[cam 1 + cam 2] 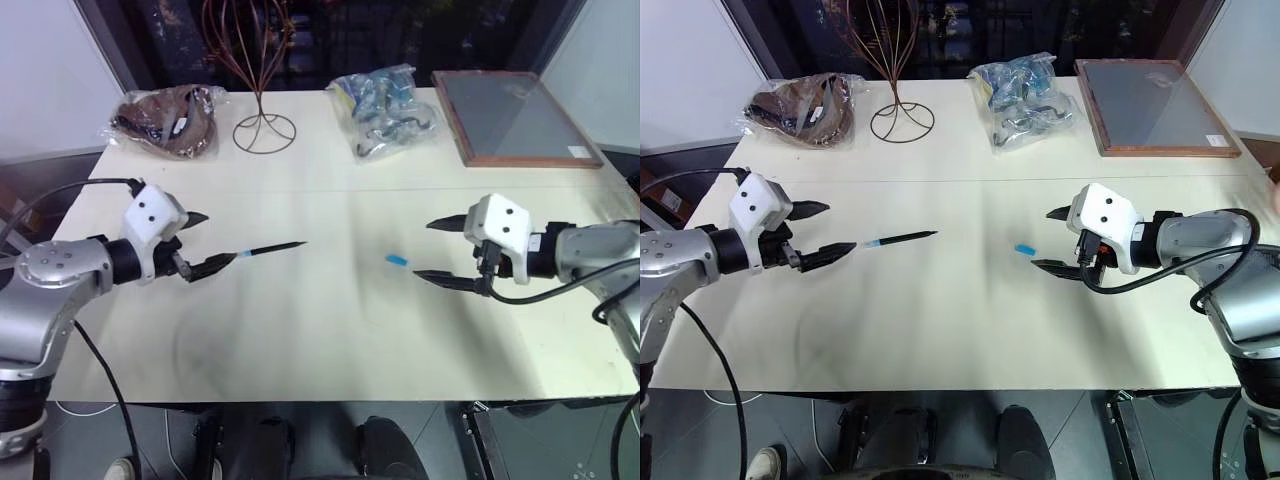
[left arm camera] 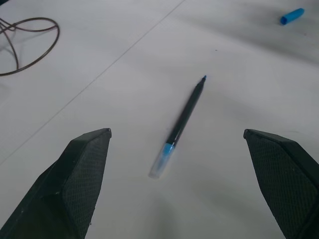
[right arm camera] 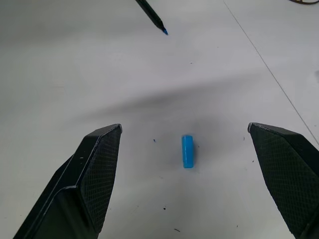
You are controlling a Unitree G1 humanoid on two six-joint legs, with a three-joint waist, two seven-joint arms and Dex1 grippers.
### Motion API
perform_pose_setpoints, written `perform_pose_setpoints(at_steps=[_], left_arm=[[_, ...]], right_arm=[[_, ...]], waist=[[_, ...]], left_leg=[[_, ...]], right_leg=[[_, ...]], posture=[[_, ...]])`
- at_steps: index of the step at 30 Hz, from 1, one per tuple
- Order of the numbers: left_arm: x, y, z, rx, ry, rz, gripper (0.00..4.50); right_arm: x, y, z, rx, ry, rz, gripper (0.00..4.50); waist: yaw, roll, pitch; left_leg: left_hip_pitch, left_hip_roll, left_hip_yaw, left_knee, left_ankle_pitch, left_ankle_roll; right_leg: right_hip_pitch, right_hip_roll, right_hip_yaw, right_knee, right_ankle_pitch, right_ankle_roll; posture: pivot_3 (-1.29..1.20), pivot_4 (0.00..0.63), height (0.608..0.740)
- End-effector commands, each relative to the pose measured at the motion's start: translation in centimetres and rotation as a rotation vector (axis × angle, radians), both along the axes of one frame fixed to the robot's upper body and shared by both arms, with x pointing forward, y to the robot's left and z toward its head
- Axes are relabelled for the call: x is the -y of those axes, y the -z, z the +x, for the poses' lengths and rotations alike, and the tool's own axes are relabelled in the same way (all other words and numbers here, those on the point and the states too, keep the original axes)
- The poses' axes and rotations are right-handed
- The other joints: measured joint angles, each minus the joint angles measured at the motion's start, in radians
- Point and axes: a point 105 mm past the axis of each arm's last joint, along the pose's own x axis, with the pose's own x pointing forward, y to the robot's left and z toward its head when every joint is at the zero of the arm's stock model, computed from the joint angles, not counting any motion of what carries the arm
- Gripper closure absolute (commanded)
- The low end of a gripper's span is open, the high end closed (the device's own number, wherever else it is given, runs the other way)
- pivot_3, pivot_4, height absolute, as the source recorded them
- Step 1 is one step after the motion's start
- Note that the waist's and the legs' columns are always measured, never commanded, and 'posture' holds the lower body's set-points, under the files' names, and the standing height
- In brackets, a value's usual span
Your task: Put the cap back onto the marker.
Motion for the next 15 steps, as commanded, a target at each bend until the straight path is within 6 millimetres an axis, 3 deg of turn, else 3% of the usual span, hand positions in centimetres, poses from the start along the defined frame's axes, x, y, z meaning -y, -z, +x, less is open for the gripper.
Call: perform_pose_setpoints(at_steps=[1,15], left_arm=[[-0.13,-1.88,0.23,0.064,-0.012,-0.024,0.04],[0.25,-1.36,-0.12,0.034,0.003,-0.027,0.04]], right_arm=[[0.17,-1.21,-0.13,0.045,-0.002,-0.004,0.27],[-0.36,-1.35,0.01,0.049,-0.005,0.0,0.27]], waist=[[0.0,0.0,0.0],[-0.001,0.0,0.0]], left_leg=[[0.0,0.0,0.0,0.0,0.0,0.0],[0.0,0.0,0.0,0.0,0.0,0.0]], right_leg=[[0.0,0.0,0.0,0.0,0.0,0.0],[0.0,0.0,0.0,0.0,0.0,0.0]], posture=[[0.0,0.15,0.74],[0.0,0.15,0.74]])
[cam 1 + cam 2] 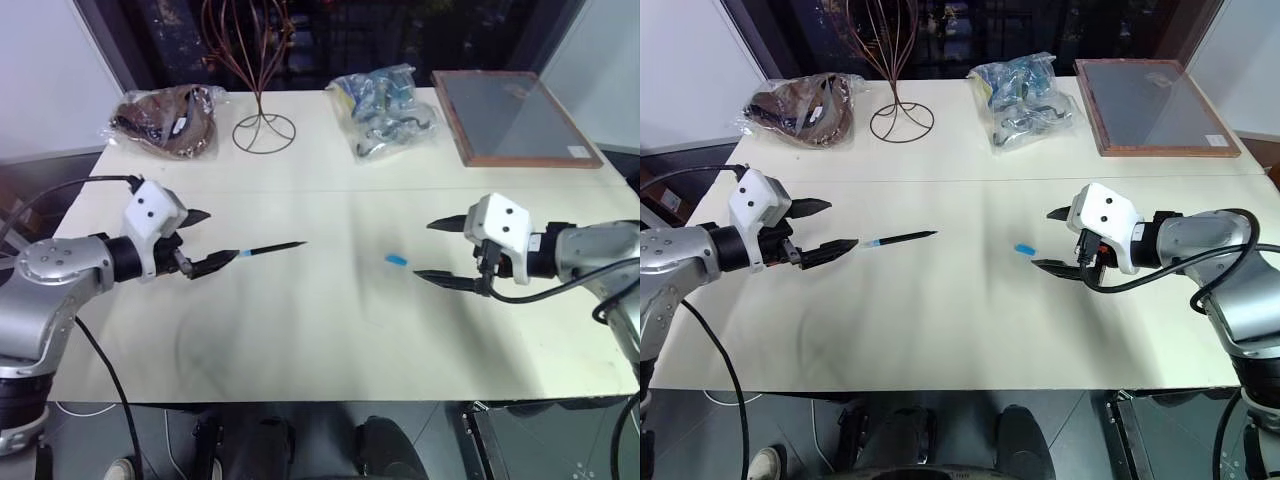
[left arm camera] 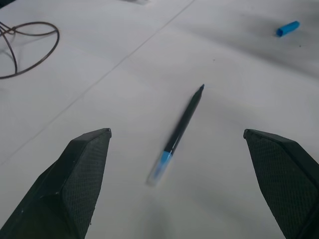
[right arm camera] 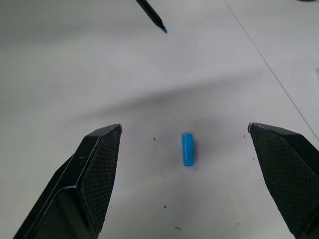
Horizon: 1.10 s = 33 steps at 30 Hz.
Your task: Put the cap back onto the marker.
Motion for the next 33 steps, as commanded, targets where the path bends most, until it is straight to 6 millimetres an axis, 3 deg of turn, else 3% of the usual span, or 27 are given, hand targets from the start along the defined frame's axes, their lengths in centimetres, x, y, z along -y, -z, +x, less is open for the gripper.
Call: perform_pose_setpoints(at_steps=[1,23,33], left_arm=[[0.0,-0.9,-0.2,0.036,0.008,0.009,0.04],[0.0,-0.8,0.2,0.035,0.0,0.007,0.04],[0.3,0.5,1.2,0.004,0.028,0.003,0.04]], right_arm=[[-0.4,-1.3,-0.1,0.053,-0.013,0.0,0.27],[-0.7,-0.9,-0.3,0.048,-0.006,0.015,0.27],[-1.1,-0.5,-0.6,0.034,-0.012,0.025,0.27]], waist=[[0.0,0.0,0.0],[-0.001,0.0,0.0],[0.002,0.0,0.0]], left_leg=[[0.0,0.0,0.0,0.0,0.0,0.0],[0.0,0.0,0.0,0.0,0.0,0.0],[0.0,0.0,0.0,0.0,0.0,0.0]], right_leg=[[0.0,0.0,0.0,0.0,0.0,0.0],[0.0,0.0,0.0,0.0,0.0,0.0],[0.0,0.0,0.0,0.0,0.0,0.0]], posture=[[0.0,0.15,0.74],[0.0,0.15,0.74],[0.0,0.15,0.74]])
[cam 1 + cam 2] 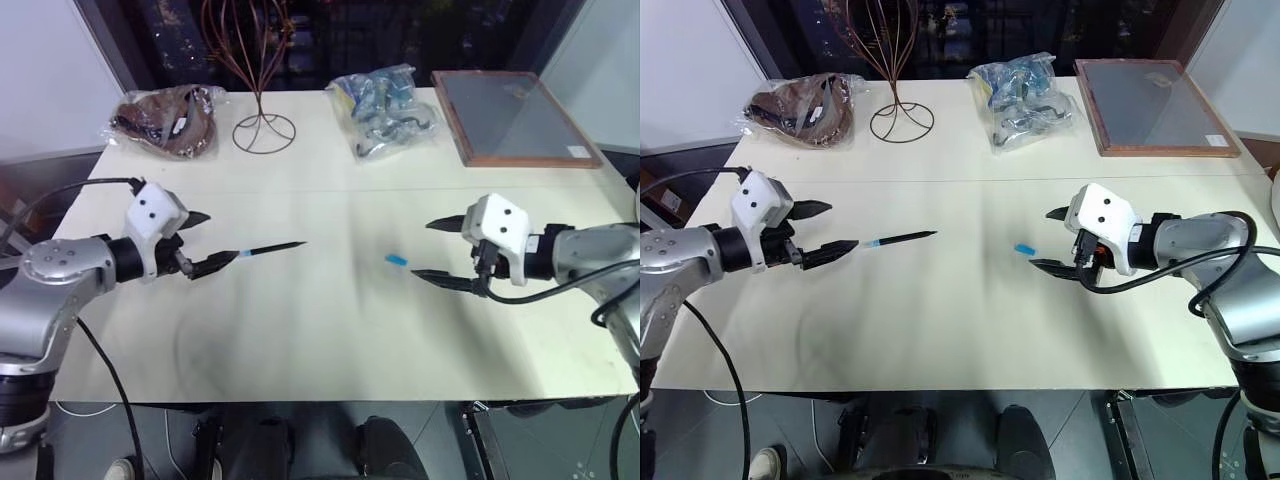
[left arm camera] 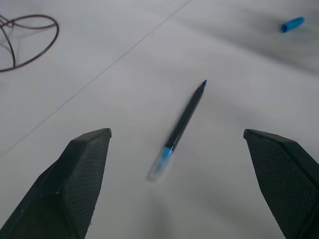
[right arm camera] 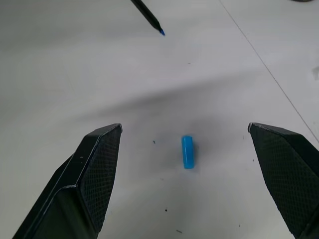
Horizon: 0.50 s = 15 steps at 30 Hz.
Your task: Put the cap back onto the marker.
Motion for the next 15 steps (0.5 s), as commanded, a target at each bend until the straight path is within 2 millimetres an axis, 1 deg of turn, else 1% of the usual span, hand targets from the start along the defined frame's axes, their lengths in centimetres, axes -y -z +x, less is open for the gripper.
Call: perform_pose_setpoints(at_steps=[1,2,9,12,15], left_arm=[[0.7,0.0,0.6,0.019,0.041,0.005,0.04],[0.7,0.1,0.8,0.017,0.046,0.002,0.04],[0.9,2.7,4.5,-0.075,0.117,0.019,0.04],[0.9,3.9,5.6,-0.106,0.164,0.052,0.04],[1.1,4.6,6.3,-0.121,0.235,0.075,0.04]], right_arm=[[-0.7,-0.6,-0.5,0.03,-0.028,0.008,0.27],[-0.7,-0.6,-0.5,0.03,-0.026,0.007,0.27],[-1.1,-0.8,-0.8,0.05,-0.001,0.03,0.27],[-1.7,-0.9,-1.0,0.066,0.013,0.064,0.27],[-2.2,-0.9,-1.2,0.074,0.026,0.092,0.27]], waist=[[0.0,0.0,0.0],[0.0,0.0,0.0],[0.001,0.0,0.0],[-0.003,0.0,0.0],[-0.005,0.0,0.0]], left_leg=[[0.0,0.0,0.0,0.0,0.0,0.0],[0.0,0.0,0.0,0.0,0.0,0.0],[-0.001,-0.001,0.001,0.001,0.0,0.0],[-0.001,-0.002,0.001,0.001,0.0,0.0],[-0.002,-0.002,0.001,0.002,0.0,0.0]], right_leg=[[0.0,0.0,0.0,0.0,0.0,0.0],[0.0,0.0,0.0,0.0,0.0,0.0],[0.0,0.0,-0.002,0.001,0.0,0.0],[0.0,0.001,-0.003,0.003,0.0,0.0],[0.0,0.001,-0.004,0.003,0.0,0.0]], posture=[[0.0,0.15,0.74],[0.0,0.15,0.74],[0.0,0.15,0.74],[0.0,0.15,0.74],[0.0,0.15,0.74]])
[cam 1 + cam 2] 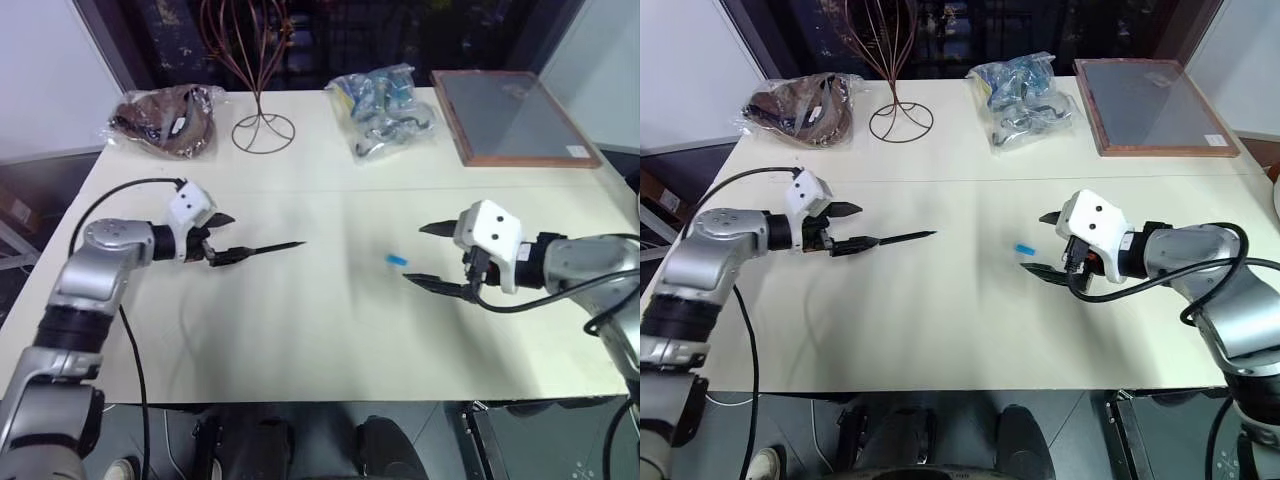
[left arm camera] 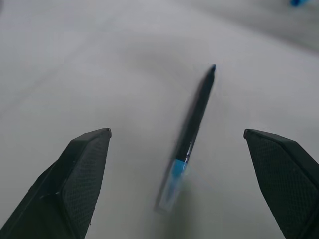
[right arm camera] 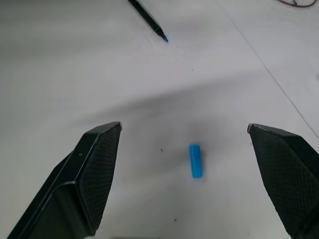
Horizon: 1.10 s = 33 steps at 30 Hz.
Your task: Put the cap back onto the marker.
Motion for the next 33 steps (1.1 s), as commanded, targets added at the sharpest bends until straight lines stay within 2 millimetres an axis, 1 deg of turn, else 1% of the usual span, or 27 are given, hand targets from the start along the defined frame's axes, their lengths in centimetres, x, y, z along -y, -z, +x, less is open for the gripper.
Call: perform_pose_setpoints(at_steps=[1,4,8,12,16,22,23,25,26,27,29,30,32,33], left_arm=[[0.0,-0.1,0.7,0.03,0.086,0.039,0.04],[0.1,0.8,1.8,0.022,0.116,0.086,0.04],[0.5,1.7,2.4,0.013,0.147,0.121,0.04],[0.9,2.8,2.3,-0.003,0.18,0.152,0.04],[1.2,3.5,2.2,-0.003,0.201,0.168,0.04],[1.4,3.9,2.0,0.006,0.224,0.182,0.04],[1.4,4.0,2.0,0.003,0.225,0.178,0.28],[1.3,4.2,1.8,-0.006,0.228,0.177,0.92],[1.2,4.3,1.7,-0.013,0.228,0.174,1.42],[1.1,4.4,1.7,-0.023,0.224,0.17,1.8],[1.0,4.6,1.5,-0.045,0.221,0.165,2.95],[0.9,4.7,1.4,-0.056,0.22,0.164,3.41],[0.7,4.8,1.3,-0.068,0.217,0.162,4.48],[0.7,4.9,1.2,-0.071,0.215,0.162,4.48]], right_arm=[[-0.7,-1.1,-0.6,0.06,0.005,0.028,0.27],[-0.8,-0.6,-1.0,0.056,0.029,0.038,0.27],[-1.0,-0.4,-1.5,0.051,0.05,0.052,0.27],[-1.0,-0.3,-1.9,0.047,0.068,0.057,0.27],[-0.8,-0.3,-2.2,0.043,0.08,0.057,0.27],[-0.8,-0.3,-2.2,0.04,0.084,0.055,0.27],[-0.8,-0.3,-2.2,0.04,0.085,0.054,0.27],[-0.8,-0.3,-2.2,0.039,0.083,0.052,0.27],[-0.8,-0.3,-2.2,0.038,0.082,0.052,0.27],[-0.8,-0.3,-2.2,0.038,0.08,0.051,0.27],[-0.8,-0.4,-2.1,0.037,0.077,0.049,0.27],[-0.8,-0.4,-2.1,0.037,0.076,0.048,0.27],[-0.8,-0.4,-2.0,0.037,0.074,0.046,0.27],[-0.8,-0.4,-2.0,0.037,0.073,0.045,0.27]], waist=[[0.0,0.0,0.0],[0.003,0.0,0.0],[0.0,0.0,0.0],[0.0,0.0,0.0],[0.001,0.0,0.0],[0.003,-0.001,0.0],[0.003,-0.001,0.0],[0.003,-0.001,0.0],[0.004,-0.001,0.0],[0.004,-0.001,0.0],[0.004,-0.001,0.0],[0.003,-0.001,0.0],[0.001,-0.001,0.0],[0.001,-0.001,0.0]], left_leg=[[0.0,0.0,0.0,0.0,0.0,0.0],[-0.001,-0.001,-0.001,0.001,0.0,0.0],[-0.006,-0.001,-0.002,0.01,-0.001,0.001],[-0.007,-0.001,-0.003,0.011,-0.001,0.001],[-0.007,-0.001,-0.004,0.012,-0.001,0.001],[-0.007,-0.002,-0.004,0.013,-0.001,0.001],[-0.007,-0.002,-0.004,0.013,-0.001,0.001],[-0.007,-0.002,-0.004,0.013,-0.001,0.001],[-0.007,-0.002,-0.004,0.013,-0.001,0.001],[-0.007,-0.002,-0.005,0.013,-0.001,0.001],[-0.007,-0.002,-0.005,0.014,-0.001,0.001],[-0.006,-0.002,-0.005,0.014,-0.001,0.001],[-0.006,-0.002,-0.005,0.014,-0.001,0.001],[-0.006,-0.002,-0.005,0.014,-0.001,0.001]], right_leg=[[0.0,0.0,-0.001,0.0,0.0,0.0],[0.0,0.0,-0.002,0.0,0.0,0.0],[0.0,0.0,-0.004,0.003,0.0,0.0],[0.0,0.0,-0.005,0.004,0.0,0.0],[0.0,0.0,-0.006,0.005,0.0,0.001],[0.0,0.0,-0.006,0.006,0.0,0.001],[0.0,-0.001,-0.006,0.006,0.0,0.001],[0.0,-0.001,-0.006,0.006,0.0,0.001],[0.0,-0.001,-0.006,0.006,0.0,0.001],[0.0,-0.001,-0.006,0.007,0.0,0.001],[0.0,-0.001,-0.006,0.007,0.0,0.001],[0.001,-0.001,-0.006,0.007,0.0,0.001],[0.001,-0.001,-0.006,0.007,0.001,0.001],[0.001,0.0,-0.006,0.007,0.001,0.001]], posture=[[0.0,0.15,0.74],[0.0,0.15,0.74],[0.0,0.15,0.74],[0.0,0.15,0.74],[0.0,0.15,0.74],[0.0,0.15,0.74],[0.0,0.15,0.74],[0.0,0.15,0.74],[0.0,0.15,0.74],[0.0,0.15,0.74],[0.0,0.15,0.74],[0.0,0.15,0.74],[0.0,0.15,0.74],[0.0,0.15,0.74]])
